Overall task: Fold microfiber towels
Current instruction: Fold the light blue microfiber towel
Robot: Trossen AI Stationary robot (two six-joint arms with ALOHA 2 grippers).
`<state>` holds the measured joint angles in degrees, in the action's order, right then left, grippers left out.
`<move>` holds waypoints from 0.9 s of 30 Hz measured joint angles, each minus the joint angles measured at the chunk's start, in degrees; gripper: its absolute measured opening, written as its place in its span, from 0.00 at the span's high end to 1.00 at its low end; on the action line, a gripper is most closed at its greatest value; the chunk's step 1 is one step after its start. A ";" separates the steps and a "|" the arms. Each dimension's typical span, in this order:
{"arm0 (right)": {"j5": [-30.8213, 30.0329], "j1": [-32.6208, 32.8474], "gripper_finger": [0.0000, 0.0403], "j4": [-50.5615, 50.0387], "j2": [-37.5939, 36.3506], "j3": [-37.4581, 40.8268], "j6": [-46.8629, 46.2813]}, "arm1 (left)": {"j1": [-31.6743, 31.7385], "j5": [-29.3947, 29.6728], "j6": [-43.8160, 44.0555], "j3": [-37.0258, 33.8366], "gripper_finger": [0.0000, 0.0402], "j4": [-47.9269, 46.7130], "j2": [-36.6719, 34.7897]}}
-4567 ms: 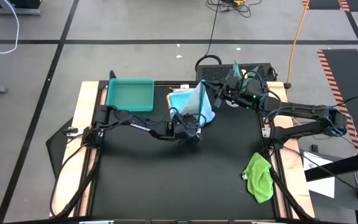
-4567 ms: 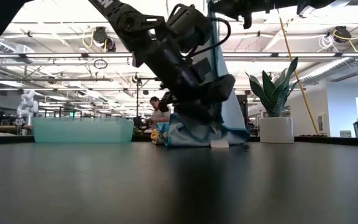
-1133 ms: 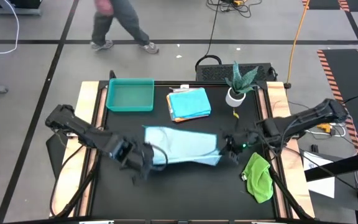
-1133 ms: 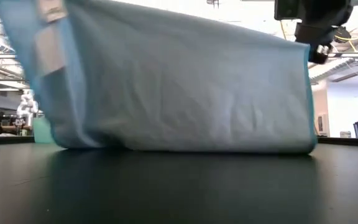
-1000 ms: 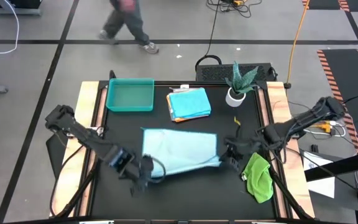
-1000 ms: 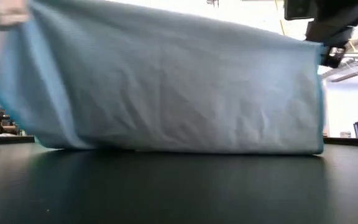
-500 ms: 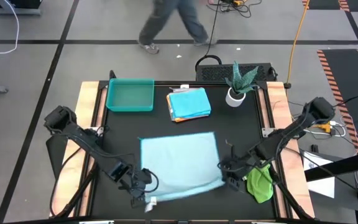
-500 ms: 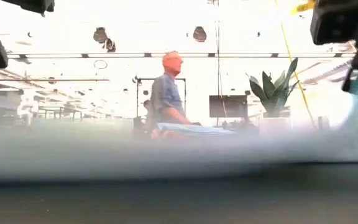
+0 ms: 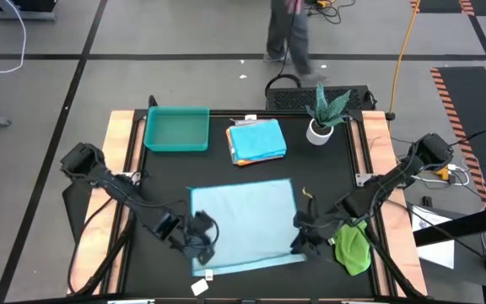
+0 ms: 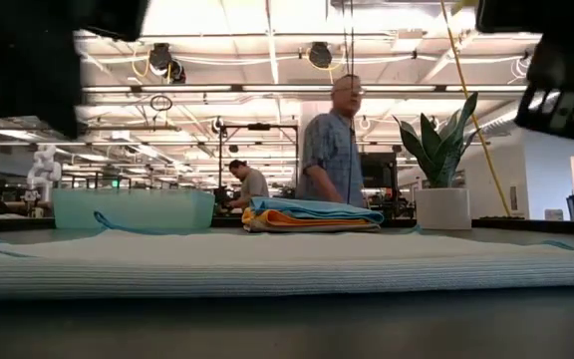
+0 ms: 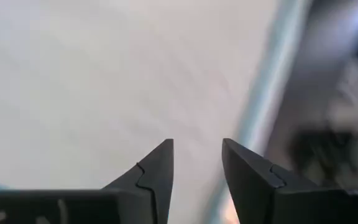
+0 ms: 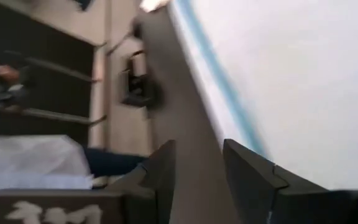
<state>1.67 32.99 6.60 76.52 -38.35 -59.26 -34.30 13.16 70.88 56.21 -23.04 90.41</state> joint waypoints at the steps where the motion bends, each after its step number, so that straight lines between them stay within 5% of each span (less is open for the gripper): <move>1: -1.51 -0.04 0.71 -1.15 0.04 0.00 0.36 | 0.42 3.45 0.15 0.02 0.66 -1.06 0.00; 4: -4.44 -0.28 0.76 -4.16 0.61 0.02 0.01 | 1.89 9.51 2.13 0.02 0.68 -4.65 0.33; 10: -3.37 0.42 0.97 -5.10 1.41 0.02 0.44 | 4.18 9.25 2.97 0.02 0.70 -3.31 0.39; 27: -3.10 2.00 1.00 -14.18 5.15 0.00 -3.52 | 6.59 9.41 2.88 0.02 0.70 -4.59 0.39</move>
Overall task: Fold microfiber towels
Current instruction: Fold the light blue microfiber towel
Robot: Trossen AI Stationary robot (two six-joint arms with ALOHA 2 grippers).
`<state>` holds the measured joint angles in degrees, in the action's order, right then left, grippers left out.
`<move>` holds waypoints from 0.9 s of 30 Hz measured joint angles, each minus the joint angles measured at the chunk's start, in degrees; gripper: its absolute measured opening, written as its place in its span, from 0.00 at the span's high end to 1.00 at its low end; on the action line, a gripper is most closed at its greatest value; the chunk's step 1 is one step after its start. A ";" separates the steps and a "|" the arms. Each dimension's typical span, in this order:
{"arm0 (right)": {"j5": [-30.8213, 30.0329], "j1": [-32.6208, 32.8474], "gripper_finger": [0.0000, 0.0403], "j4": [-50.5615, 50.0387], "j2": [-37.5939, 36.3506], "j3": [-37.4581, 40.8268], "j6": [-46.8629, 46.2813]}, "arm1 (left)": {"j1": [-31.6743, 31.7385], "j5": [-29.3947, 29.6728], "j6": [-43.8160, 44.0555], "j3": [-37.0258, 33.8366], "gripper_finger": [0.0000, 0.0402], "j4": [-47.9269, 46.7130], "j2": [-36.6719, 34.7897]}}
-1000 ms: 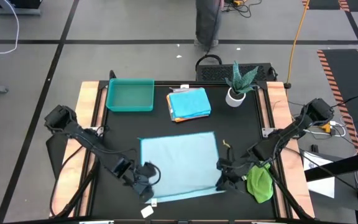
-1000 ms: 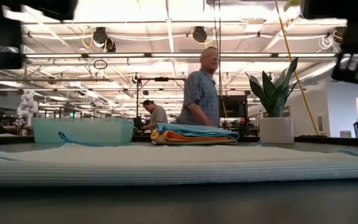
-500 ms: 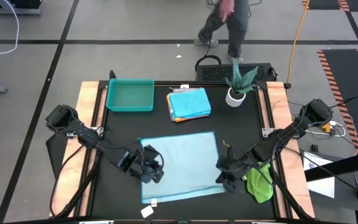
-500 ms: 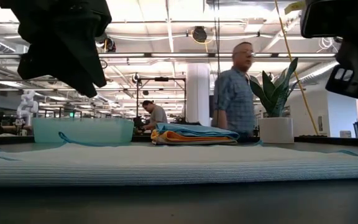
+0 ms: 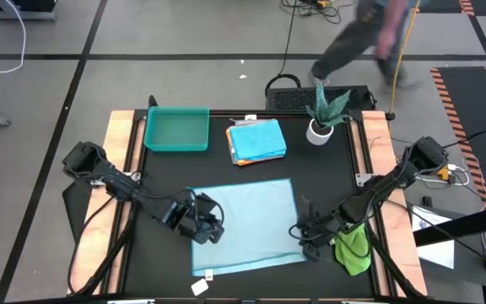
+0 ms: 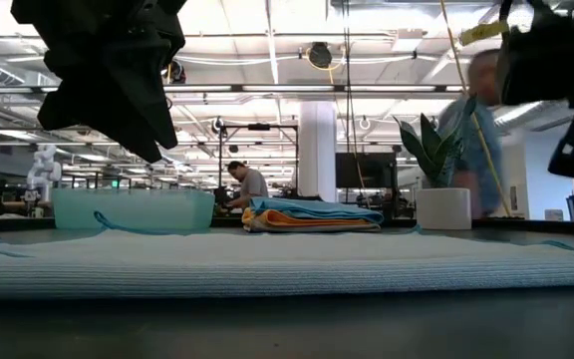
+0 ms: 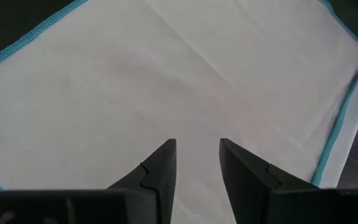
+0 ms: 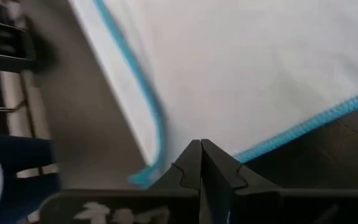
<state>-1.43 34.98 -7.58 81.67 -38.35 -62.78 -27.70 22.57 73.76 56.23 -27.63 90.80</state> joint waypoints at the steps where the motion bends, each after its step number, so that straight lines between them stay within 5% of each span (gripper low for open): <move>1: 0.04 0.06 1.00 -0.11 1.05 0.00 -0.51 | -0.01 0.00 0.01 0.00 0.70 0.02 0.00; 12: 1.81 3.30 1.00 13.84 6.03 0.00 -4.20 | -0.02 -0.04 -0.68 0.00 0.70 0.41 0.00; 27: -0.24 12.43 1.00 13.18 6.01 -0.02 -13.03 | -0.05 -0.11 -1.68 0.00 0.70 0.38 0.00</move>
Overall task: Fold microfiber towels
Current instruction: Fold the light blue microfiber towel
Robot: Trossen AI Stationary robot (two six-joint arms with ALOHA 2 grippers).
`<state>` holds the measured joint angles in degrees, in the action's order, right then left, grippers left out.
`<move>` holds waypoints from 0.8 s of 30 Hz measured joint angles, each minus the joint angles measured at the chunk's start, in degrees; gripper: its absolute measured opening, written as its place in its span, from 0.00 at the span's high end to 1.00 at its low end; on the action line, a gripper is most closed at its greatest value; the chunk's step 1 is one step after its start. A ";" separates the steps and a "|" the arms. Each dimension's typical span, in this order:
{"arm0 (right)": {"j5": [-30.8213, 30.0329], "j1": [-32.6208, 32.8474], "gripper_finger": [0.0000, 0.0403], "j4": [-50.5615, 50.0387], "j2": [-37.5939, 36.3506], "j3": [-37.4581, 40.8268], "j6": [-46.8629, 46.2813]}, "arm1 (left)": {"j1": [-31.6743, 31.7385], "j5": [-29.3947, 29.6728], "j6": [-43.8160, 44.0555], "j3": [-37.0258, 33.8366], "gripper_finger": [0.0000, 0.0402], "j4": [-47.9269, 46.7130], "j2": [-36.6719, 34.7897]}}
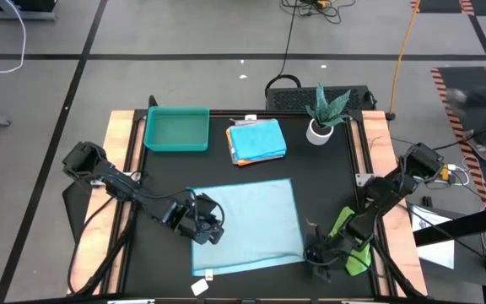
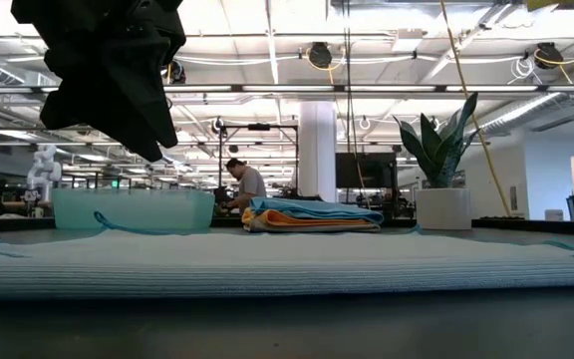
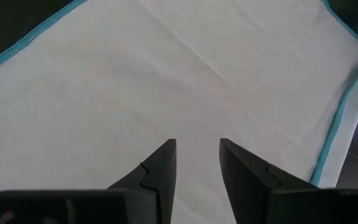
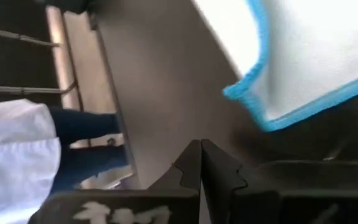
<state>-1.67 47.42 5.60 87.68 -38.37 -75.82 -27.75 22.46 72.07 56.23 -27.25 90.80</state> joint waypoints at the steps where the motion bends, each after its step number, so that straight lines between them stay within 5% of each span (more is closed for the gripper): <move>1: -0.20 -0.48 1.00 -1.05 0.00 0.00 0.22 | -0.01 0.00 0.00 0.00 0.70 0.01 0.00; 10: -1.29 -7.69 1.00 -10.57 -0.11 -0.11 7.63 | 0.01 -0.08 0.04 0.00 0.70 0.03 0.00; 19: 1.83 -10.60 1.00 2.39 -6.63 -0.02 10.90 | 0.01 -0.09 0.11 0.00 0.70 0.07 0.00; 24: -1.33 -11.37 1.00 -7.88 -10.73 -0.04 14.44 | 0.03 -0.09 0.22 0.00 0.70 0.07 0.00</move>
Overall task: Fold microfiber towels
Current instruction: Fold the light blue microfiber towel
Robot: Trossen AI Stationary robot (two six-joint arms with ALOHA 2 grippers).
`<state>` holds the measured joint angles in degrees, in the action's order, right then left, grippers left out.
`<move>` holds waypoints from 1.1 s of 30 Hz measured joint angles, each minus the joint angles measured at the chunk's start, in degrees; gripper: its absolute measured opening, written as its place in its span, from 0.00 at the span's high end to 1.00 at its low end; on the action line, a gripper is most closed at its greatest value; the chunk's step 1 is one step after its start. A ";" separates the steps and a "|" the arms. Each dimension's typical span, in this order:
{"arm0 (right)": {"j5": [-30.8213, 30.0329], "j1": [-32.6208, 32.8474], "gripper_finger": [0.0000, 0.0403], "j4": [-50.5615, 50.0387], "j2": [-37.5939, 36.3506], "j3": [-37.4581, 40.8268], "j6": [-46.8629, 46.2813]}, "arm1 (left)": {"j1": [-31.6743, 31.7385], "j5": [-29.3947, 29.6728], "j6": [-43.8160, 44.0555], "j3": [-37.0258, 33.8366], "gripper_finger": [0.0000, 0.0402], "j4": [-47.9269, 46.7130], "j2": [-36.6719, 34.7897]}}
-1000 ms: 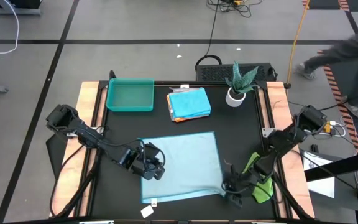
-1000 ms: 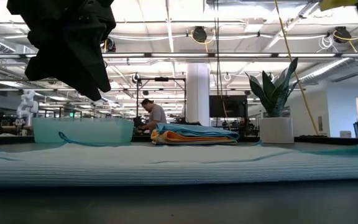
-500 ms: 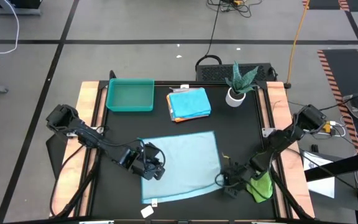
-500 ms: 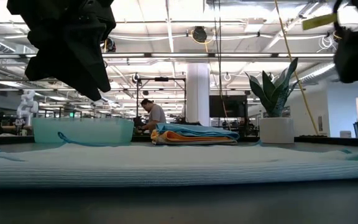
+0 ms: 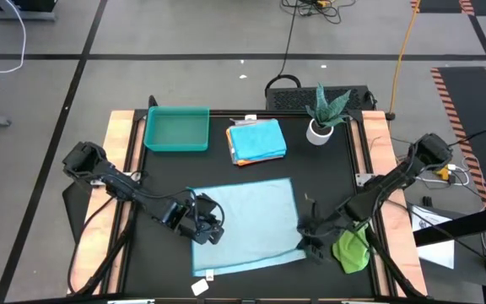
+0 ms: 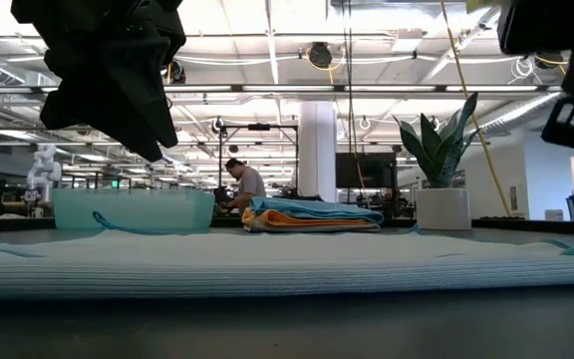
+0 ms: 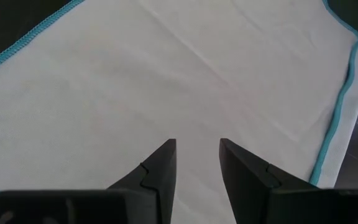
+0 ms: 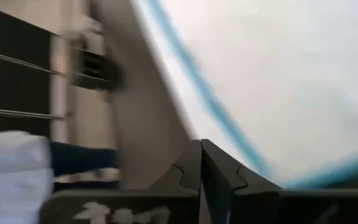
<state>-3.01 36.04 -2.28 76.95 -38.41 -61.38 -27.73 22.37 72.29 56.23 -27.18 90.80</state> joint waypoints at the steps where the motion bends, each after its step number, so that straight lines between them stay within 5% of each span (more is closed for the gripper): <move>1: 0.00 -0.64 1.00 -2.58 0.02 0.00 0.50 | 0.00 0.00 -0.01 0.00 0.70 0.02 0.00; 7: 0.63 -2.72 1.00 -11.21 2.58 0.06 2.81 | 0.00 0.00 0.19 0.00 0.70 0.15 0.00; 24: 4.47 -3.26 1.00 -1.10 10.05 0.07 3.64 | 0.00 0.02 -0.20 0.00 0.70 0.24 0.00; 33: 4.59 2.21 1.00 1.15 10.00 0.07 -2.99 | -0.03 0.02 -0.24 0.00 0.70 0.22 0.00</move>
<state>1.58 38.26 -1.14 86.95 -38.35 -64.36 -27.75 22.39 72.05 56.23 -26.96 90.80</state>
